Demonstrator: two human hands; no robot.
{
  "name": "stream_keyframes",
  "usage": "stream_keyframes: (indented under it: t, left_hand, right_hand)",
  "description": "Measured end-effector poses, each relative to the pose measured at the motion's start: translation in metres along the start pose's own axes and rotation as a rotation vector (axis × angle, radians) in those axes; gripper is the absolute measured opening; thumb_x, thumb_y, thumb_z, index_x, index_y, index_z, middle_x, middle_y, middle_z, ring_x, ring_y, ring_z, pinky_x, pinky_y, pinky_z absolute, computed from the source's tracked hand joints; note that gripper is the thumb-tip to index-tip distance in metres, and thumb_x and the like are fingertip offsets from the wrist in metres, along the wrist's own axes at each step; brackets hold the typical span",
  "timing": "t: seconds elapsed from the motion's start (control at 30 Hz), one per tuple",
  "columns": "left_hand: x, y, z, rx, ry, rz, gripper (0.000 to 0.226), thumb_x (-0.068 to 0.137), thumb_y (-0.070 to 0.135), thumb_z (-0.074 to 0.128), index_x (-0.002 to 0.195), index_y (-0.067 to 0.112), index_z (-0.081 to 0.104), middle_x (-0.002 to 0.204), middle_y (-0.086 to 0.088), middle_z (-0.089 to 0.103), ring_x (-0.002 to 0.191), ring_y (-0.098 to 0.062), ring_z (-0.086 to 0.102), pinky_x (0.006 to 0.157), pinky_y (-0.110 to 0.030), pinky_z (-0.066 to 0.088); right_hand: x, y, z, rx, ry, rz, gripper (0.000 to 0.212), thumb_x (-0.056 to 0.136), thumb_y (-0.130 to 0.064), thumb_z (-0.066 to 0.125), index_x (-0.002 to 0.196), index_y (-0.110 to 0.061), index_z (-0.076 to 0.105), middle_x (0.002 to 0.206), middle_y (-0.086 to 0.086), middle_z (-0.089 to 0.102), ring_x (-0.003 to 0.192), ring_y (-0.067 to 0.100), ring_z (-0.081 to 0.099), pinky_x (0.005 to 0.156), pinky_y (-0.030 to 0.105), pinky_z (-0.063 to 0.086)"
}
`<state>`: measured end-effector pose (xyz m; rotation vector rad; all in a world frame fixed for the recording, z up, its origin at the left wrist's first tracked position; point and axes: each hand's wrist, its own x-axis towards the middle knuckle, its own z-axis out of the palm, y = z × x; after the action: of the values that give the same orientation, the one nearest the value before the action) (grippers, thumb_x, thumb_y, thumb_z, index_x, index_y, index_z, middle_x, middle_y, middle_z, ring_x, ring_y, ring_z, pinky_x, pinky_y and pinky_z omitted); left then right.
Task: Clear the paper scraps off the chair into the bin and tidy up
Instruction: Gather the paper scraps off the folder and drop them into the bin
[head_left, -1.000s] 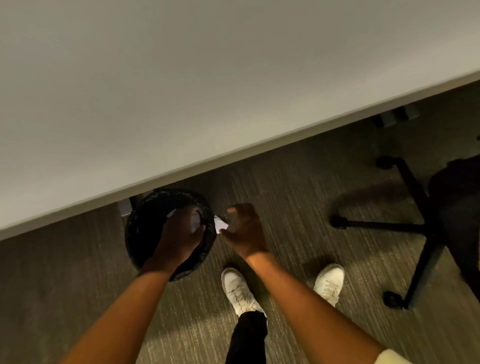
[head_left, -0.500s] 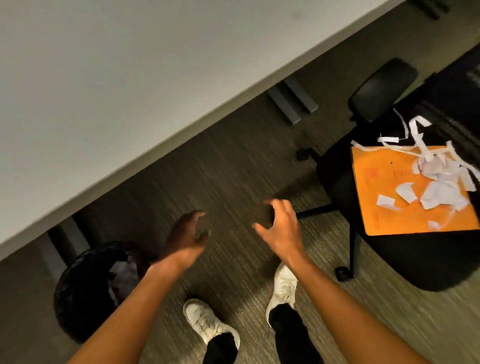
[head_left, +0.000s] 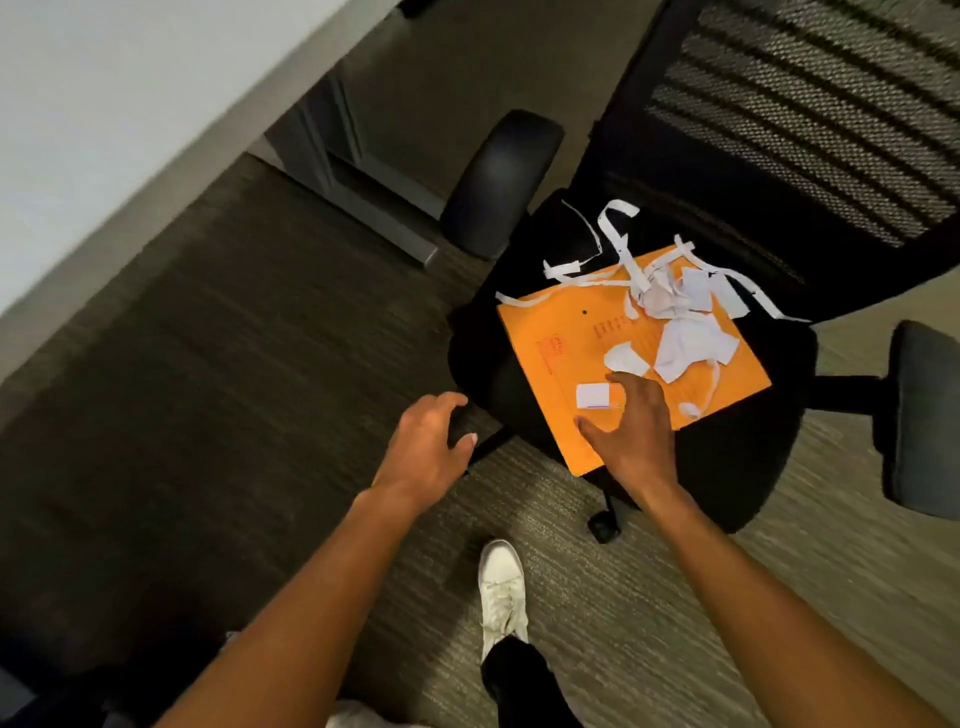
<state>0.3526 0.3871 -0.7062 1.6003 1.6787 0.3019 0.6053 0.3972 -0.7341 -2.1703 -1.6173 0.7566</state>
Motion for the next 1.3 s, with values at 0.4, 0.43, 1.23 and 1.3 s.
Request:
stream_keyframes:
  t: [0.4,0.43,1.23,1.3]
  left_hand:
    - [0.107,0.099,0.089,0.157,-0.206,0.199,0.058,0.085,0.028,0.066,0.138,0.019,0.042,0.143,-0.006,0.041,0.131,-0.028,0.038,0.103,-0.044,0.041]
    - [0.115,0.105,0.096,0.178,-0.215,0.215,0.06,0.085,0.028,0.065,0.139,0.019,0.041,0.144,-0.006,0.04,0.131,-0.029,0.037,0.103,-0.044,0.04]
    - [0.19,0.132,0.141,0.33,-0.189,0.318,0.033,0.079,-0.002,0.066,0.109,0.01,0.061,0.103,-0.011,0.061,0.089,-0.028,0.059,0.069,-0.031,0.047]
    - [0.198,0.13,0.127,0.351,-0.131,0.3,0.029,0.08,-0.003,0.063,0.105,0.01,0.061,0.101,-0.012,0.061,0.089,-0.029,0.058,0.069,-0.035,0.049]
  right_hand:
    - [0.089,0.101,-0.057,-0.07,0.095,0.217,0.085,0.071,-0.034,0.082,0.14,-0.026,0.034,0.146,0.004,0.032,0.132,0.029,0.037,0.099,0.041,0.043]
    - [0.096,0.107,-0.059,-0.082,0.092,0.229,0.087,0.071,-0.034,0.081,0.141,-0.025,0.032,0.148,0.004,0.03,0.133,0.03,0.035,0.099,0.041,0.043]
    - [0.19,0.101,-0.043,-0.247,-0.034,0.085,0.103,0.071,-0.055,0.076,0.148,-0.041,0.01,0.16,0.007,0.011,0.148,0.034,0.01,0.116,0.059,0.02]
    - [0.196,0.093,-0.04,-0.244,-0.027,0.029,0.097,0.073,-0.052,0.075,0.148,-0.041,0.015,0.16,0.008,0.015,0.147,0.035,0.012,0.116,0.059,0.02]
